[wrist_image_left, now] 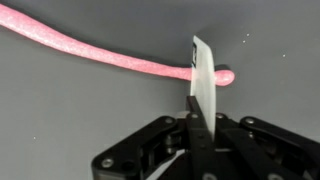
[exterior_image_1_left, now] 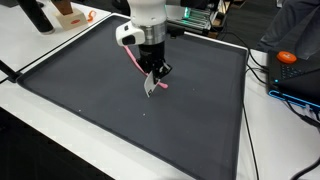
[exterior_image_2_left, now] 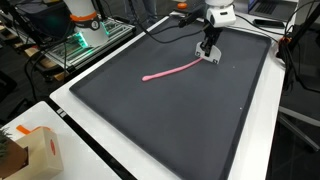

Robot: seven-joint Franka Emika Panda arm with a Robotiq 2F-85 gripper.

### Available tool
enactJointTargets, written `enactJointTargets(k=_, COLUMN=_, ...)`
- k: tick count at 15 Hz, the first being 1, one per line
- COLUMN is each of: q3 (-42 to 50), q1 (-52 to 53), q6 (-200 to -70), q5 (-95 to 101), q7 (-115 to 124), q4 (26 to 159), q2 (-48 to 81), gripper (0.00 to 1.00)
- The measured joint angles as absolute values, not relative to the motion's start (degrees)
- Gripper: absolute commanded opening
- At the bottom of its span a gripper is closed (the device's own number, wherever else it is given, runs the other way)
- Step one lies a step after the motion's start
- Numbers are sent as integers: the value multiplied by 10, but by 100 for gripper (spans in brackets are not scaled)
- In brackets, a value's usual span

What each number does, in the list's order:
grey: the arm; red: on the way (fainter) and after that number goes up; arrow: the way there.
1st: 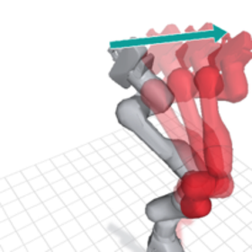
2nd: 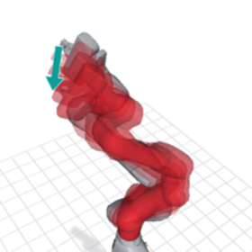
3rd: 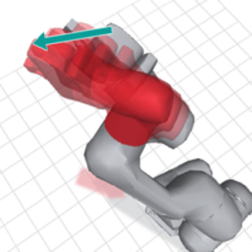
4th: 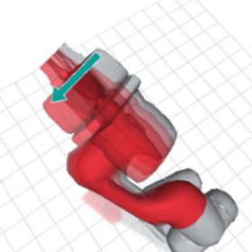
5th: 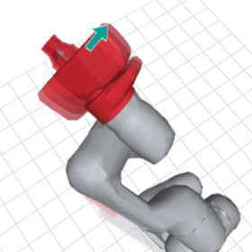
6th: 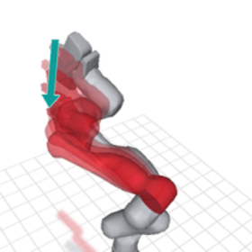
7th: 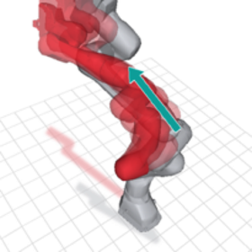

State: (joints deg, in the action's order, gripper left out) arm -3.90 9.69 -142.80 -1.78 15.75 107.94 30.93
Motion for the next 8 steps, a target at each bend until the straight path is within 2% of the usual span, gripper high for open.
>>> enactJointTargets(k=8, q3=-64, q1=53, q6=-1442, q5=-100, q7=78, q4=1101, q2=303, gripper=1)
